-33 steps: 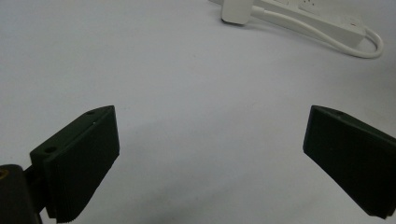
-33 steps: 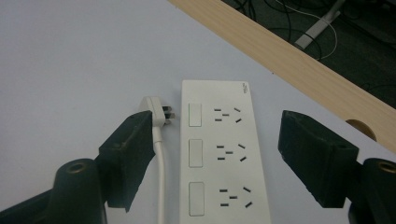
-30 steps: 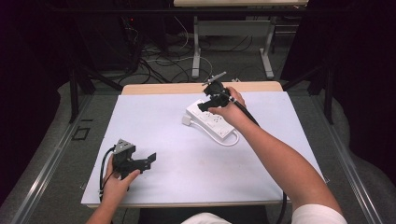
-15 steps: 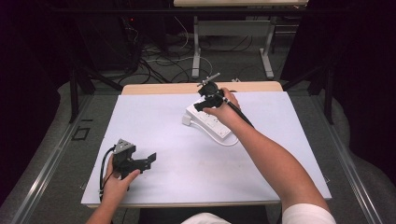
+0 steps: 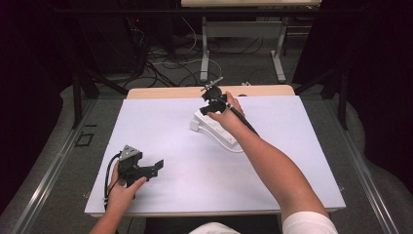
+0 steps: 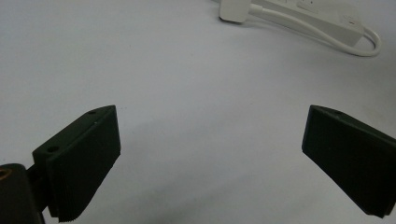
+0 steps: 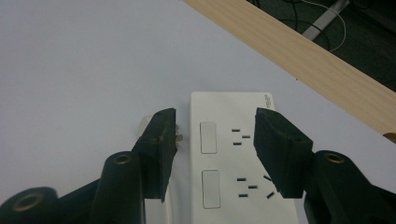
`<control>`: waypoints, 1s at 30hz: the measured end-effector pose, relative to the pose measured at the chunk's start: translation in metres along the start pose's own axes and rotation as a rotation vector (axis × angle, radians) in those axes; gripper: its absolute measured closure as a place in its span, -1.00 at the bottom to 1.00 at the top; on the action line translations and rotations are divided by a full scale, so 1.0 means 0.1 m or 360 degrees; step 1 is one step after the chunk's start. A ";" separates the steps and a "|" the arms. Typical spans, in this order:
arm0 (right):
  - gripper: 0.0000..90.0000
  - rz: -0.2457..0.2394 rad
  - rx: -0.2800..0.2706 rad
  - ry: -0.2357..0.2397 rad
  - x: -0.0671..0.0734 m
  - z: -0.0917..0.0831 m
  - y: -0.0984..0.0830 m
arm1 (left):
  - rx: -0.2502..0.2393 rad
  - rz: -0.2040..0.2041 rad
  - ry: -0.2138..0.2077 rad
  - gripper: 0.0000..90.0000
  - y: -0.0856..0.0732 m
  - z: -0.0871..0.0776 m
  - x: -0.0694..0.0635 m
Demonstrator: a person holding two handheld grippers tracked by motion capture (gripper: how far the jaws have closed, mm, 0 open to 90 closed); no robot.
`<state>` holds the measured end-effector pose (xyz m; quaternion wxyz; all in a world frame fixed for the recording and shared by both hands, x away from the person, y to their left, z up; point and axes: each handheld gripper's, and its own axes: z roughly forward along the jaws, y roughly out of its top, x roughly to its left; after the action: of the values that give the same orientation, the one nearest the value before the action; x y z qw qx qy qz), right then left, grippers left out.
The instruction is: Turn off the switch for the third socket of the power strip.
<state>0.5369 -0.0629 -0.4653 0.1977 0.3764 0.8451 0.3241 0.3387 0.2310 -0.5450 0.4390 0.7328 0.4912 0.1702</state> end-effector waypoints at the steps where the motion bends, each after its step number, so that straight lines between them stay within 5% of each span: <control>1: 0.11 0.0004 0.0040 0.0024 0.00 0.01 0.01 | 0.0001 0.0000 0.0000 -0.90 0.00 0.00 0.00; 4: 0.19 0.0098 0.0022 0.0049 0.00 0.07 0.00 | 0.0006 -0.0002 -0.0003 -0.90 0.00 -0.01 0.00; 11: 0.32 0.0118 0.0018 0.0056 0.00 0.17 0.02 | -0.0005 -0.0011 -0.0001 -0.90 0.00 -0.02 0.02; 30: 0.78 0.0356 0.0038 0.0019 -0.02 0.43 0.03 | -0.0001 -0.0021 -0.0012 -0.89 0.00 -0.05 0.04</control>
<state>0.5649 -0.0456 -0.4940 0.1507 0.4688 0.8027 0.3363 0.3374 0.2363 -0.5429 0.4423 0.7300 0.4944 0.1648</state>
